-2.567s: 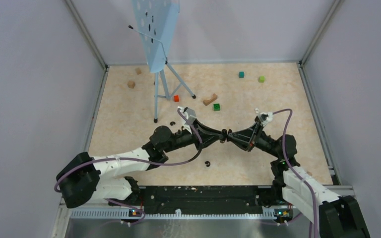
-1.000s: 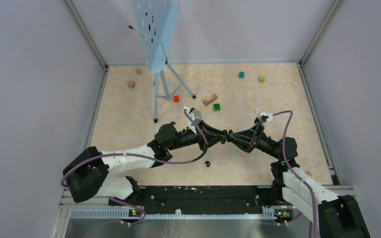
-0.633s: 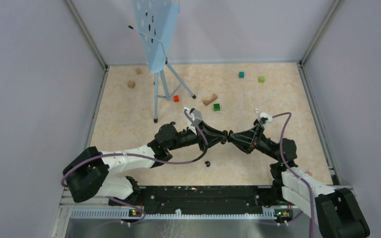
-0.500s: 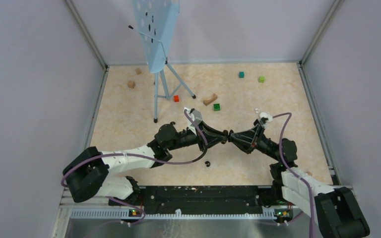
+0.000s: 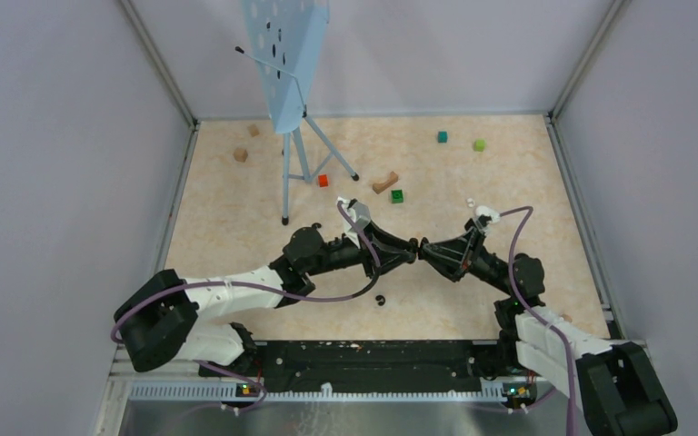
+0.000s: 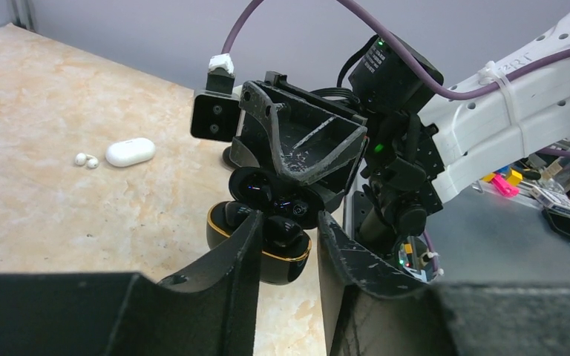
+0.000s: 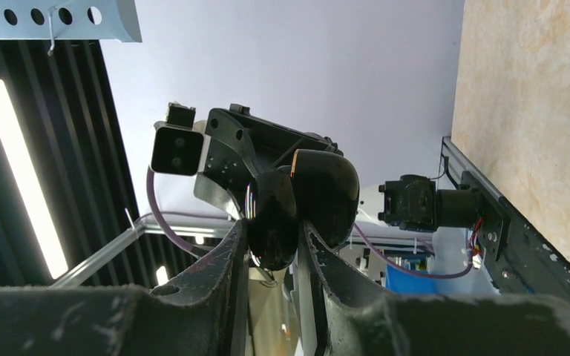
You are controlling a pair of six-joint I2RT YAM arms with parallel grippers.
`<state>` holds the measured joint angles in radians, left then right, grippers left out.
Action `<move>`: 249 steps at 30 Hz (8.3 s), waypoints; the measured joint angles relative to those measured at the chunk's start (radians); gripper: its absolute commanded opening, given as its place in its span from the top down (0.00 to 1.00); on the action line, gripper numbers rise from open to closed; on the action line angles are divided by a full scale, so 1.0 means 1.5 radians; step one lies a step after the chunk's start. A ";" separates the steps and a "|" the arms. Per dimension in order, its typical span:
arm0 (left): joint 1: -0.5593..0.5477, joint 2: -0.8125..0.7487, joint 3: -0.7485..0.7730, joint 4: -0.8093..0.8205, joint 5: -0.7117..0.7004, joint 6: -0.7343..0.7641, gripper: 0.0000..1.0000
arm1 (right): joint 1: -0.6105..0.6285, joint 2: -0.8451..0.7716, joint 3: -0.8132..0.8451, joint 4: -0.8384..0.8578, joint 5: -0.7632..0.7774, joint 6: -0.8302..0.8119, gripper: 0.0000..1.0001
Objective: Insert the wireless bluetooth earbuds into the charging case
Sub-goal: Insert the right earbud into the right side groove of the charging case, then place the charging case with the earbuds at the center of the board, then move the charging case to the center of the board, then pick up the charging case from the center of the board.
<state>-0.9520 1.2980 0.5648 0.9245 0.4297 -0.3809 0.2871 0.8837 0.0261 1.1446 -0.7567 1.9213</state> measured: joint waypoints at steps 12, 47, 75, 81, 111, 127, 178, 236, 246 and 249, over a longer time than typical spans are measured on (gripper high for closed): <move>0.000 -0.026 0.000 -0.043 -0.006 0.002 0.16 | 0.000 -0.026 0.000 -0.036 0.001 -0.026 1.00; 0.000 -0.462 -0.006 -0.713 -0.388 -0.094 0.01 | -0.086 0.612 0.600 -0.543 0.047 -0.572 1.00; 0.000 -0.508 0.048 -0.829 -0.486 -0.084 0.01 | -0.172 0.708 0.709 -0.728 0.109 -0.709 0.37; 0.000 -0.409 0.122 -0.851 -0.471 -0.082 0.01 | -0.185 0.604 0.730 -0.898 0.167 -0.802 0.35; 0.000 -0.258 0.066 -0.871 -0.420 -0.199 0.01 | 0.166 0.116 0.427 -1.091 0.465 -0.904 0.37; 0.000 -0.194 0.093 -0.879 -0.354 -0.163 0.01 | -0.176 0.444 0.702 -1.152 0.604 -0.988 0.29; 0.000 -0.250 0.024 -0.744 -0.212 -0.104 0.01 | 0.122 0.407 0.539 -1.128 0.498 -1.009 0.09; 0.000 -0.287 -0.015 -0.786 -0.431 -0.256 0.01 | 0.184 0.458 0.554 -1.038 0.696 -0.735 0.54; 0.003 -0.279 -0.015 -0.783 -0.423 -0.280 0.01 | 0.188 0.414 0.513 -0.999 0.614 -0.781 0.67; 0.012 -0.259 -0.012 -0.773 -0.395 -0.291 0.01 | 0.188 0.341 0.466 -0.959 0.539 -0.806 0.68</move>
<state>-0.9340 0.9096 0.5465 -0.2352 -0.1631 -0.8169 0.5697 1.3949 0.7246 -0.2932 0.0517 0.7128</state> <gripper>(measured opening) 0.987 0.420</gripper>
